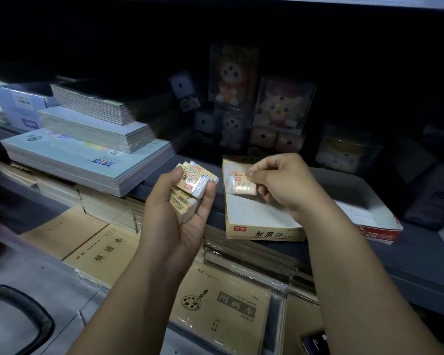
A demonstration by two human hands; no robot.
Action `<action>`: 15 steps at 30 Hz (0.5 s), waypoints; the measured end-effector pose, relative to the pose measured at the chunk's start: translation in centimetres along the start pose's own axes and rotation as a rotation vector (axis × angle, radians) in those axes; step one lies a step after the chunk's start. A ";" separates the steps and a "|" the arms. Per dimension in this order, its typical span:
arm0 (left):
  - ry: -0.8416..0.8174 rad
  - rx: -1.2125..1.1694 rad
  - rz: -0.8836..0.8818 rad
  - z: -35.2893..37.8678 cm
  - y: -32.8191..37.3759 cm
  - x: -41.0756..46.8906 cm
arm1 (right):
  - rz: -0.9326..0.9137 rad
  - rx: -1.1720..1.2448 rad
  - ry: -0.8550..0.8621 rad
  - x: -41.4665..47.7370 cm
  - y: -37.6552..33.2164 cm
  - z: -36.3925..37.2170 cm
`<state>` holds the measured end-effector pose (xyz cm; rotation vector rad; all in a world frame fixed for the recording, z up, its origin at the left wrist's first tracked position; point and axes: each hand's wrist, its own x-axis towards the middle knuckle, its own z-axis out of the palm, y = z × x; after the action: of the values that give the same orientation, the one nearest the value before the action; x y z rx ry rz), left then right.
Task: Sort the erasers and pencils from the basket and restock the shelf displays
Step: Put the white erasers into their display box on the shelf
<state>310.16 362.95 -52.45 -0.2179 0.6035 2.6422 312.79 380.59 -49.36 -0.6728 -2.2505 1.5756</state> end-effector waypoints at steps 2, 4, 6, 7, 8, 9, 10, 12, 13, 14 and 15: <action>0.000 -0.003 0.000 0.0 0.0 0.0 | -0.039 -0.132 0.014 0.2 0.4 0.2; -0.001 -0.002 -0.002 0.0 0.0 0.0 | -0.077 -0.233 0.038 0.8 0.9 0.5; -0.001 -0.001 -0.003 0.1 0.0 0.0 | -0.076 -0.292 0.026 0.9 1.0 0.7; -0.001 0.000 -0.002 0.1 0.0 0.0 | -0.077 -0.310 0.014 0.8 0.9 0.8; 0.000 0.000 0.000 0.1 0.0 0.0 | -0.073 -0.312 0.006 0.8 0.8 0.8; 0.002 0.001 0.001 0.2 0.0 0.0 | -0.070 -0.313 -0.003 0.7 0.8 0.8; 0.002 0.001 0.002 0.2 0.0 0.0 | -0.071 -0.325 -0.016 0.6 0.7 0.7; 0.000 0.004 0.000 0.2 0.0 0.0 | -0.074 -0.368 -0.046 0.3 0.6 0.5; 0.001 0.007 -0.002 0.2 0.0 0.0 | -0.078 -0.386 -0.054 0.3 0.6 0.4; 0.003 0.008 -0.004 0.2 0.0 0.0 | -0.083 -0.402 -0.056 0.3 0.6 0.4; 0.003 0.007 -0.007 0.2 0.0 -0.1 | -0.087 -0.415 -0.056 0.4 0.6 0.5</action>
<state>310.19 362.98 -52.29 -0.2216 0.6116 2.6333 312.35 380.60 -50.14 -0.6255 -2.6393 1.1059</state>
